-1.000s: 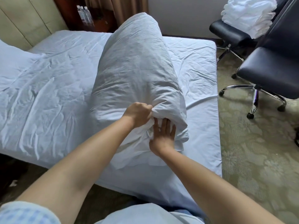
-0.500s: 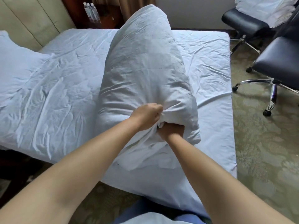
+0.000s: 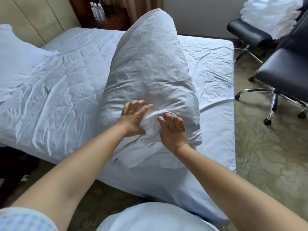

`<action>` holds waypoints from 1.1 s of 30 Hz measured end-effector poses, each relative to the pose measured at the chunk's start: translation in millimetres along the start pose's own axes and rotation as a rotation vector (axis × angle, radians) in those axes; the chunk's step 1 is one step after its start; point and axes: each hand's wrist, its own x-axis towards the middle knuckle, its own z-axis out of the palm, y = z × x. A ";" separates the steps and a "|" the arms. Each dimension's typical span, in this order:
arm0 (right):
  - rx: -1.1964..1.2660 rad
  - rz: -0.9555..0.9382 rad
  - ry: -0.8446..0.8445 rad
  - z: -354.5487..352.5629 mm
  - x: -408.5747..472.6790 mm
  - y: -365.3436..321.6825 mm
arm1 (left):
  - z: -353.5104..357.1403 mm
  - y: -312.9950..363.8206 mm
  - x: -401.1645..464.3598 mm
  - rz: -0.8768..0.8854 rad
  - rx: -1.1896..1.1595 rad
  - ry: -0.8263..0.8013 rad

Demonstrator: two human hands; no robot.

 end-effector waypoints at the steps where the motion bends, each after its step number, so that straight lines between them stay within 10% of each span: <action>1: -0.012 -0.024 0.018 2.3 3.9 -0.5 | 4.1 -8.4 -5.2 -0.079 -0.031 -0.021; 6: -0.072 -0.137 0.123 9.0 22.3 -15.4 | 22.1 -38.7 -24.1 -0.270 -0.011 -0.129; 11: -0.066 -0.214 -0.167 22.7 36.1 -28.4 | 38.9 -62.5 -34.7 -0.349 -0.028 -0.123; 22: -0.062 -0.500 -0.270 60.6 40.3 -105.0 | 81.3 -113.9 -41.0 -0.370 -0.269 0.235; 33: -0.133 -0.285 -0.159 100.3 84.6 -129.4 | 112.7 -165.2 -59.3 -0.401 -0.666 -0.192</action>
